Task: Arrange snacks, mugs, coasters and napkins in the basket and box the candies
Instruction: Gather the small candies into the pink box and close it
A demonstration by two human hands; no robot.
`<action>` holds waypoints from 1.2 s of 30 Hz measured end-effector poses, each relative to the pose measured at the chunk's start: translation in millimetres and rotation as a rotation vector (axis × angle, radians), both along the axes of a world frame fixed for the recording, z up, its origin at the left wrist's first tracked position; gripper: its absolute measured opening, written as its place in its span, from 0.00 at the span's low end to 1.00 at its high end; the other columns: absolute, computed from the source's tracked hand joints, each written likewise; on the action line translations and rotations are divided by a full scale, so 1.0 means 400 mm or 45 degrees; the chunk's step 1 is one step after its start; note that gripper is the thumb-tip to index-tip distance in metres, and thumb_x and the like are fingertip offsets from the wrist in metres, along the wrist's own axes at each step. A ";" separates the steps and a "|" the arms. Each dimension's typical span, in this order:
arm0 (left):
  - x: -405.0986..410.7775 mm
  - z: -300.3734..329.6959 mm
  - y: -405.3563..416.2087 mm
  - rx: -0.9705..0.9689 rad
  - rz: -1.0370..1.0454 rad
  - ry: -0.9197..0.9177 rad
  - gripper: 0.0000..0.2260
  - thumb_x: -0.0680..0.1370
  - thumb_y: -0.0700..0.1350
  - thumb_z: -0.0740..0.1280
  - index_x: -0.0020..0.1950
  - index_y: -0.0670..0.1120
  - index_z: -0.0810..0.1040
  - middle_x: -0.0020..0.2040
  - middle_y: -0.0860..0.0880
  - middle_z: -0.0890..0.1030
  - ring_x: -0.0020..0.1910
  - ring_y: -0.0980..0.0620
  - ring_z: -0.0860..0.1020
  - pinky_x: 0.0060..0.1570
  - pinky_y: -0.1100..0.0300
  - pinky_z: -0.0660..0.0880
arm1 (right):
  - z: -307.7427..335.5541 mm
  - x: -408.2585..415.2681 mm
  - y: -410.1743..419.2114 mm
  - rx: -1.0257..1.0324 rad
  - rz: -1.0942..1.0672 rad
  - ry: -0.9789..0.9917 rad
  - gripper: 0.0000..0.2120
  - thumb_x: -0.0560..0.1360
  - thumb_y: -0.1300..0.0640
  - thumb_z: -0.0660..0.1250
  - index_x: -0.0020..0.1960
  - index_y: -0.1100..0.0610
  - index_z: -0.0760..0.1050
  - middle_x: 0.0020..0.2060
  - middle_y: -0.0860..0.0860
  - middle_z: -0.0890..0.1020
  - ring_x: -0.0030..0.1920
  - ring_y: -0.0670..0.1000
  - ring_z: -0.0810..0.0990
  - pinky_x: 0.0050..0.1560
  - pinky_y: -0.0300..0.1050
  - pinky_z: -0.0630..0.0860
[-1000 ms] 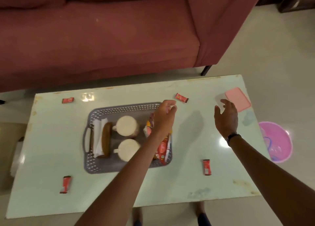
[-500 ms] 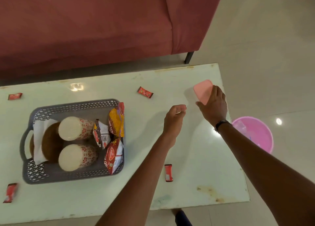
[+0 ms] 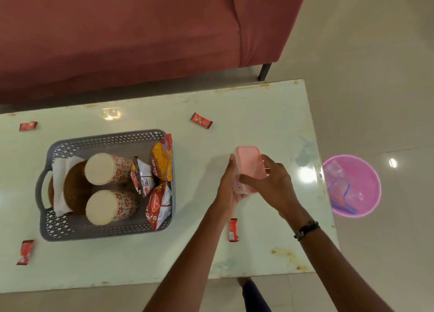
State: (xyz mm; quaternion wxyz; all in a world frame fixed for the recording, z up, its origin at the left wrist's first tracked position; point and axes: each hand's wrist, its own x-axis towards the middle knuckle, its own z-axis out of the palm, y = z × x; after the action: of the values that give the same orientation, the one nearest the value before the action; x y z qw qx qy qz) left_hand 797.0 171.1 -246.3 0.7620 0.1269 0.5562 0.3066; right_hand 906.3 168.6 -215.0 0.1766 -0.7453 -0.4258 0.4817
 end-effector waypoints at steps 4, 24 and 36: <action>-0.021 0.019 -0.015 0.073 0.011 -0.010 0.38 0.65 0.71 0.61 0.66 0.47 0.73 0.56 0.45 0.81 0.50 0.49 0.83 0.47 0.52 0.81 | 0.038 -0.018 -0.031 -0.067 -0.130 0.281 0.28 0.63 0.46 0.76 0.62 0.48 0.74 0.53 0.49 0.80 0.53 0.51 0.80 0.44 0.37 0.76; -0.133 -0.025 -0.027 -0.082 0.042 0.104 0.29 0.73 0.63 0.61 0.66 0.45 0.71 0.57 0.44 0.78 0.55 0.45 0.78 0.51 0.48 0.78 | -0.003 0.059 -0.045 -0.465 -0.252 1.088 0.17 0.64 0.54 0.73 0.53 0.55 0.82 0.50 0.51 0.83 0.56 0.53 0.79 0.57 0.51 0.78; -0.118 -0.049 0.001 -0.080 0.027 0.521 0.20 0.77 0.47 0.63 0.69 0.47 0.66 0.65 0.47 0.71 0.60 0.50 0.72 0.48 0.53 0.75 | -0.108 0.112 -0.018 -0.295 -0.652 1.002 0.15 0.77 0.64 0.58 0.63 0.60 0.69 0.59 0.59 0.75 0.62 0.62 0.73 0.55 0.60 0.78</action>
State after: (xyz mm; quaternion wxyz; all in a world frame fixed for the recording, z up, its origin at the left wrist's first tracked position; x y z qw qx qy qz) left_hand 749.7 171.5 -266.1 0.6333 0.1568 0.7100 0.2649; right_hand 951.0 161.3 -258.4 0.3531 -0.6020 -0.0732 0.7124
